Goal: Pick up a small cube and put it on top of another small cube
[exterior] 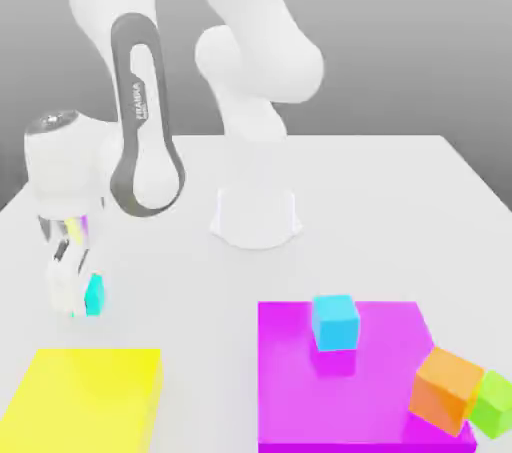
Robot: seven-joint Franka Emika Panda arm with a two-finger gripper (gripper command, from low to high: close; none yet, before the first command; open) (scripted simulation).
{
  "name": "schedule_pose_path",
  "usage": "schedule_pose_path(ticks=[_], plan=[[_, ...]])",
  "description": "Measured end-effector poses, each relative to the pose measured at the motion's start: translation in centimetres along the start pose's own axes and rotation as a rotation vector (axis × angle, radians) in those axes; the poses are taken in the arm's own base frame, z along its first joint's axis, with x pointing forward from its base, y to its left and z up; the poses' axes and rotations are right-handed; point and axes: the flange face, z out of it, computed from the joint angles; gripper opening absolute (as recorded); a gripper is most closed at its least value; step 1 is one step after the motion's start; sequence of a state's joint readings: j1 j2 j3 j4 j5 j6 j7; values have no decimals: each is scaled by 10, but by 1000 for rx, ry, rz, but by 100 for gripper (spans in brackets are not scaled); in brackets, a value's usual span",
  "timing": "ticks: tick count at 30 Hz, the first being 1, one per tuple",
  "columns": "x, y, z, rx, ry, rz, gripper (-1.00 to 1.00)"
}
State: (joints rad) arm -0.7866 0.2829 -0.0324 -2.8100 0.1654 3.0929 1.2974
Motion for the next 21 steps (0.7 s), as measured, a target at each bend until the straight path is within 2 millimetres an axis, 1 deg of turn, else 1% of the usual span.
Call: schedule_pose_path(ticks=[2,3,5,10,13,16,19,21], plan=[[0,0,3,0,0,0,-100],[0,0,0,0,-1,0,-100],[0,-1,-13,1,-1,1,-100],[0,0,-55,1,-2,1,-100],[-49,-13,-79,9,-7,-127,-100],[-109,-19,-103,17,-13,-272,-100],[-166,-15,-126,22,-19,-407,-100],[-209,-4,-141,23,-21,-509,-100]])
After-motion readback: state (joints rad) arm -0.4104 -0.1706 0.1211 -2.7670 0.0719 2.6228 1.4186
